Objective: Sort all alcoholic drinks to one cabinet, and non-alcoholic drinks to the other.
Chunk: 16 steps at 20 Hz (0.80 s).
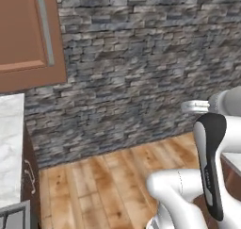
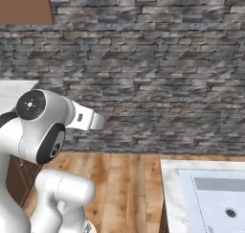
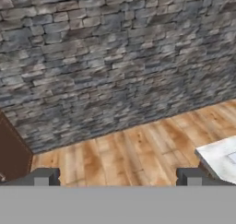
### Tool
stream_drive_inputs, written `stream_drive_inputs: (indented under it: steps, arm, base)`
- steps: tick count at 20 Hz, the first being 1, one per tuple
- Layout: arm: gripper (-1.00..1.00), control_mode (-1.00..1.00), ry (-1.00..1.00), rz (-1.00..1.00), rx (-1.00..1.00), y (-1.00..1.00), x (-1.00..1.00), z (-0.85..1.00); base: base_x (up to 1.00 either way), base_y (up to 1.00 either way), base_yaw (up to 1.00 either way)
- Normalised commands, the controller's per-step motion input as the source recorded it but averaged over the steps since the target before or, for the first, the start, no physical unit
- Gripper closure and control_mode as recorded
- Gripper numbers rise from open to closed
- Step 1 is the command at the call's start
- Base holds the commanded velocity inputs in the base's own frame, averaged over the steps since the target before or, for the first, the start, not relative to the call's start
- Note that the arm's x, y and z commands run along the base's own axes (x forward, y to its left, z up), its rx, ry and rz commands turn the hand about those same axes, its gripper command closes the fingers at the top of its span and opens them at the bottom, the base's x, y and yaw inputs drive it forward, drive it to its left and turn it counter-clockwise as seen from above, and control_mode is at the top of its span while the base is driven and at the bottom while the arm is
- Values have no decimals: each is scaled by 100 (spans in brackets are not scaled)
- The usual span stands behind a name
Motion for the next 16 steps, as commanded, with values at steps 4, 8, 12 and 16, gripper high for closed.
stream_drive_inputs:
  steps: [4,8,12,16]
  arm:
    - [-100,100,0,0,0,0,0,0]
    - [-100,100,0,0,0,0,0,0]
    - [-100,100,0,0,0,0,0,0]
    - [-100,100,0,0,0,0,0,0]
  base:
    - [100,-27,2]
    - [100,-49,32]
    - [100,-52,48]
    - [75,-48,55]
